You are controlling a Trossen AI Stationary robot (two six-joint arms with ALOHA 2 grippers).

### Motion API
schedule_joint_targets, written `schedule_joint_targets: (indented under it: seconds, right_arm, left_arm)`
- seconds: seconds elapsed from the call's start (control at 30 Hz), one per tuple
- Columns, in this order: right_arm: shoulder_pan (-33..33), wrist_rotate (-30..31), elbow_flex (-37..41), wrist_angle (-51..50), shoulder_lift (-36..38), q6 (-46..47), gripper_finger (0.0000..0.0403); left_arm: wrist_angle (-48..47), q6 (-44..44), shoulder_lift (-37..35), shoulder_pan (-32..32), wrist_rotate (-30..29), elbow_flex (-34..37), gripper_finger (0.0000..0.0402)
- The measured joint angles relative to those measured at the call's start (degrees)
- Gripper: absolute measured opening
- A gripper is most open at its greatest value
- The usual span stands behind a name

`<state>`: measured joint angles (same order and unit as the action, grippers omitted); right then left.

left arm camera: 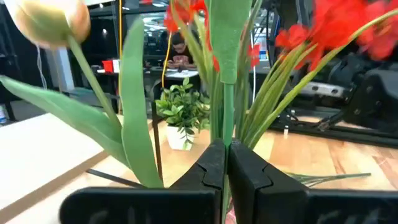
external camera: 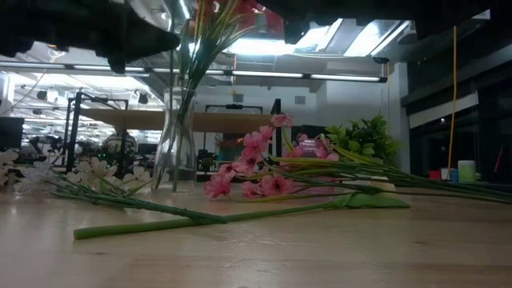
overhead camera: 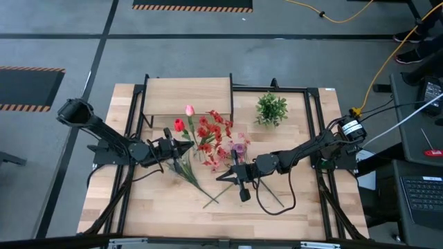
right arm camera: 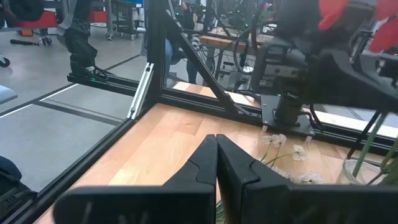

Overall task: Pick and place flowers into a vace then onto a shelf
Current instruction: Put the red tulip into the transparent vase

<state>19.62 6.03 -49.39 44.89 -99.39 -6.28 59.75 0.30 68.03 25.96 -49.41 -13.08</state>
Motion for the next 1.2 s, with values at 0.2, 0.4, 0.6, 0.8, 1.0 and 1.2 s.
schedule_joint_targets:
  seconds: [0.2, 0.4, 0.6, 0.8, 1.0, 1.2]
  right_arm:
    - [0.0, 0.01, 0.0, 0.45, 0.02, 0.05, 0.0005]
    - [0.0, 0.01, 0.0, 0.54, 0.02, 0.07, 0.0005]
    - [0.0, 0.01, 0.0, 0.54, 0.02, 0.16, 0.0005]
    - [0.0, 0.01, 0.0, 0.54, 0.02, 0.22, 0.0005]
    - [0.0, 0.01, 0.0, 0.54, 0.02, 0.22, 0.0005]
    - [0.02, 0.01, 0.0, 0.54, 0.02, 0.24, 0.0005]
  left_arm:
    - [0.12, -1.86, 3.14, -3.37, 4.83, 0.37, 0.0006]
    - [0.04, -4.23, 5.87, -3.9, 5.43, 0.39, 0.0013]
    - [0.07, -5.19, 7.7, -2.92, 5.49, 0.39, 0.0018]
    - [-1.6, -7.89, 8.48, -0.88, 3.02, 0.52, 0.004]
    - [-4.7, -9.13, 8.46, 2.5, -6.09, 0.52, 0.0073]
    - [-5.67, -9.4, 8.46, 4.31, -8.25, 0.54, 0.0114]
